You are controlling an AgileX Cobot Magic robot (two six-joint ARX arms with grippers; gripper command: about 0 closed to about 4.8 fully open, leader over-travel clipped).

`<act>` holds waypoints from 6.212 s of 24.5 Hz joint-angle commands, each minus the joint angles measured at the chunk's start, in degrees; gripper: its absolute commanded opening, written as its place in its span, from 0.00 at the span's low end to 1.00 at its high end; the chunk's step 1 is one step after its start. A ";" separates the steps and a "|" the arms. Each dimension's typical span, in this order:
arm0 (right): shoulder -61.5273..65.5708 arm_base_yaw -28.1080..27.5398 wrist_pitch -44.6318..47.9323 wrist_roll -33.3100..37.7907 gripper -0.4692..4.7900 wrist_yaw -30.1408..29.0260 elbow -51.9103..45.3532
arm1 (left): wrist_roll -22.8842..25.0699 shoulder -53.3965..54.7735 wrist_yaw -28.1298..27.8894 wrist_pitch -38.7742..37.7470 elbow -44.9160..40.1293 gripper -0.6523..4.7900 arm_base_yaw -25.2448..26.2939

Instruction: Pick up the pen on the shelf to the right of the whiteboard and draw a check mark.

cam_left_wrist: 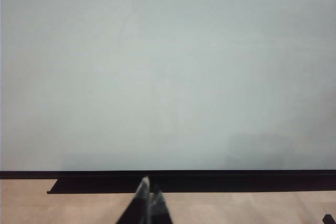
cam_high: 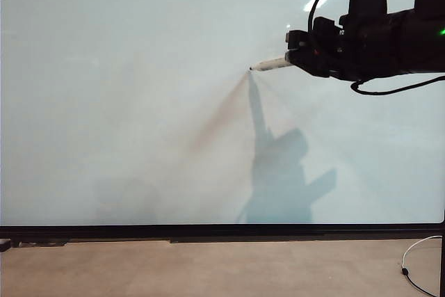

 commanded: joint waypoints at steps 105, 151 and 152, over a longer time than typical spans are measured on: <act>-6.38 0.20 -3.80 -6.19 0.07 15.72 -4.76 | 0.24 0.02 0.02 0.70 0.17 0.11 0.00; -19.34 0.15 -12.04 -15.21 0.07 19.96 -1.68 | 0.24 0.02 0.02 0.72 0.17 0.11 0.00; -19.39 0.15 -11.98 -15.21 0.07 20.04 -1.66 | 0.24 0.02 0.02 0.72 0.17 0.11 0.00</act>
